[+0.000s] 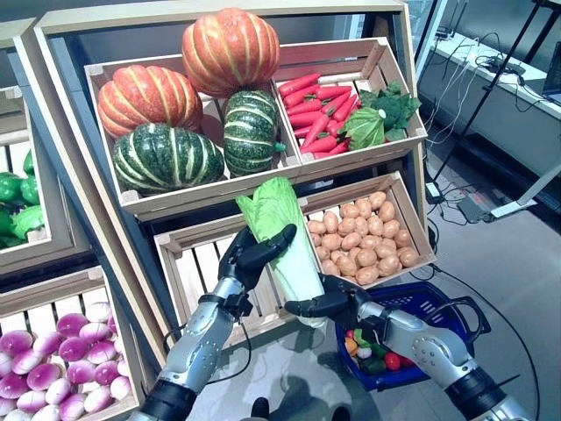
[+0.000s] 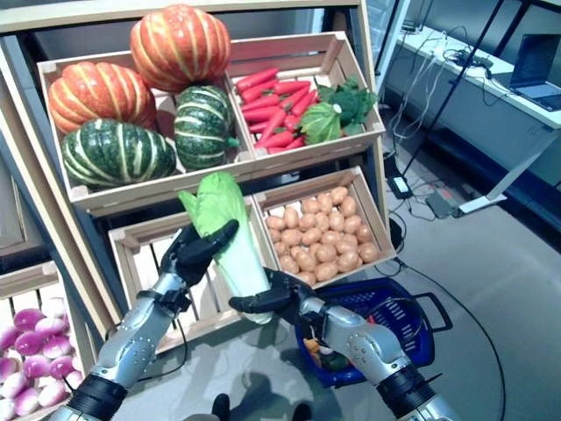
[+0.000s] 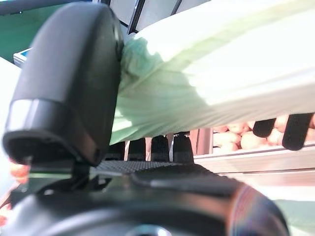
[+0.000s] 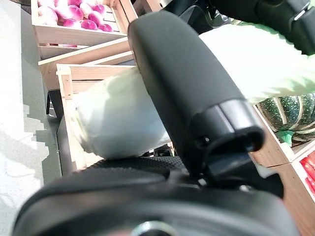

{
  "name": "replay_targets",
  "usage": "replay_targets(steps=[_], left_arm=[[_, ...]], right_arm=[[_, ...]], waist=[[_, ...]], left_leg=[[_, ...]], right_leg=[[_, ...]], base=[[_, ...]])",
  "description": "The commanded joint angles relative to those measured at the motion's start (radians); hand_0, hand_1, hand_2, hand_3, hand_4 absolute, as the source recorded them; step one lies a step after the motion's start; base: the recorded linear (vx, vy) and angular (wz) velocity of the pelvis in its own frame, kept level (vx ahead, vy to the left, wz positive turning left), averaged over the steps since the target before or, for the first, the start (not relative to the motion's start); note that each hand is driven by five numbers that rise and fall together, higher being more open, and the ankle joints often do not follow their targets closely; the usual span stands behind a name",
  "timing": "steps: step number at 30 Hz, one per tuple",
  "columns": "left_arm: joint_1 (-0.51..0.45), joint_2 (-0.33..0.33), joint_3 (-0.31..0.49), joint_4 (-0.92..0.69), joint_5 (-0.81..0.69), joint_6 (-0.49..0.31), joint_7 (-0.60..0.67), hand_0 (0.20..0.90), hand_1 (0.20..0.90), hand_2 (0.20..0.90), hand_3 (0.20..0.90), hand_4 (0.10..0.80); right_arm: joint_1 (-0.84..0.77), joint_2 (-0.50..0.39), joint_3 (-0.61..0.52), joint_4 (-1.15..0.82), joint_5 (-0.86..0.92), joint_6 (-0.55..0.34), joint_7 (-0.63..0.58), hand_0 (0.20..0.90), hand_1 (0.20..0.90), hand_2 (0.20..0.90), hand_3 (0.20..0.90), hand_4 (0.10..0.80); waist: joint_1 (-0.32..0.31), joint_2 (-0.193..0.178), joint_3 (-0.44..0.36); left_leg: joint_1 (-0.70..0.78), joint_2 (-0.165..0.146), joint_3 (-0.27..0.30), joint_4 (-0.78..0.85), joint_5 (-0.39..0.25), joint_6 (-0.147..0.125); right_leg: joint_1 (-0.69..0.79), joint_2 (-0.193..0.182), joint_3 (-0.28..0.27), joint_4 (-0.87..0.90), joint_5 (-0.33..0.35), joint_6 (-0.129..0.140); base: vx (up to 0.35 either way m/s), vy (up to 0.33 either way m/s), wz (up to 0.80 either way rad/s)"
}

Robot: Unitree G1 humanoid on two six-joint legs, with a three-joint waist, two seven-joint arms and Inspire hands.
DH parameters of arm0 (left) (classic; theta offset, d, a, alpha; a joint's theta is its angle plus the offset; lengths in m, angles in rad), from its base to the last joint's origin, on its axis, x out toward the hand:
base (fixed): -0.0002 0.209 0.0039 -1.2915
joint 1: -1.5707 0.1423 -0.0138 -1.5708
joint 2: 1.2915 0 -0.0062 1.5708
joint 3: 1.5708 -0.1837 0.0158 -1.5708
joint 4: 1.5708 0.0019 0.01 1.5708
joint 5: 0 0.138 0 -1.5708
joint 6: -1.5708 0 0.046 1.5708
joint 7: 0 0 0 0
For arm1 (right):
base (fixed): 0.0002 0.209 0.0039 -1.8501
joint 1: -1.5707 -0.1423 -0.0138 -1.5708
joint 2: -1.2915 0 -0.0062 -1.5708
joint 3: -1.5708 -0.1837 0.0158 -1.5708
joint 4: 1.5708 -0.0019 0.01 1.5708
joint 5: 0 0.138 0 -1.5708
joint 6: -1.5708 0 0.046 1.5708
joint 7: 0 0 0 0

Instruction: Put vegetables into the basket

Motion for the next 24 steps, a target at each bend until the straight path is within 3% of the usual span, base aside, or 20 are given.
replay_targets(steps=[1,6,7,8,9,10,24], left_arm=[[-0.102,0.027,-0.062,0.014,0.022,-0.031,-0.07,0.3,0.3,0.3,0.3,0.4],[-0.102,0.019,-0.064,0.017,0.024,-0.033,-0.068,0.3,0.3,0.3,0.3,0.4],[-0.102,0.018,-0.066,0.016,0.024,-0.035,-0.067,0.3,0.3,0.3,0.3,0.4],[-0.101,0.02,-0.068,0.019,0.021,-0.041,-0.073,0.3,0.3,0.3,0.3,0.4],[-0.1,0.02,-0.067,0.018,0.021,-0.041,-0.073,0.3,0.3,0.3,0.3,0.4],[-0.1,0.02,-0.067,0.015,0.022,-0.039,-0.072,0.3,0.3,0.3,0.3,0.4],[-0.088,0.025,-0.074,0.011,-0.012,-0.065,-0.095,0.3,0.3,0.3,0.3,0.4]], right_arm=[[-0.13,0.065,-0.032,-0.11,0.119,-0.078,-0.006,0.9,0.9,0.9,0.9,0.8],[-0.13,0.077,-0.029,-0.094,0.162,-0.076,0.003,0.9,0.9,0.9,0.9,0.8],[-0.128,0.081,-0.028,-0.092,0.179,-0.079,0.017,0.585,0.585,0.585,0.585,0.59],[-0.126,0.083,-0.027,-0.091,0.188,-0.091,0.037,0.356,0.356,0.356,0.356,0.438],[-0.125,0.083,-0.028,-0.093,0.191,-0.092,0.039,0.356,0.356,0.356,0.356,0.438],[-0.125,0.084,-0.029,-0.098,0.191,-0.091,0.047,0.3,0.3,0.3,0.3,0.4],[-0.115,0.067,-0.036,-0.089,0.201,-0.121,0.079,0.3,0.3,0.3,0.3,0.4]], waist=[[0.006,-0.036,-0.083],[0.007,-0.035,-0.084],[0.007,-0.035,-0.084],[0.008,-0.036,-0.085],[0.008,-0.035,-0.085],[0.009,-0.035,-0.084],[0.009,-0.035,-0.085]], left_leg=[[0.017,-0.022,0.005,0.001,-0.076,-0.023],[0.016,-0.02,0.006,0.001,-0.076,-0.023],[0.015,-0.02,0.006,0.001,-0.076,-0.024],[0.014,-0.021,0.005,0.001,-0.077,-0.023],[0.014,-0.022,0.004,0.001,-0.077,-0.023],[0.013,-0.022,0.004,0.001,-0.078,-0.023],[0.005,-0.021,0.007,0.001,-0.077,-0.02]], right_leg=[[0.036,-0.046,0.004,0.001,0.001,0.042],[0.035,-0.046,0.006,0.001,0.001,0.043],[0.034,-0.046,0.005,0.001,0.002,0.044],[0.032,-0.046,0.005,0.001,0.002,0.044],[0.032,-0.046,0.006,0.001,0.002,0.044],[0.031,-0.046,0.006,0.001,0.002,0.045],[0.024,-0.047,0.004,0.001,0.003,0.047]], base=[[0.0,0.0,0.0],[0.0,0.0,0.0],[0.0,0.0,0.0],[0.0,0.0,0.0],[0.0,0.0,0.0],[0.0,0.0,0.0],[0.0,0.0,0.0]])
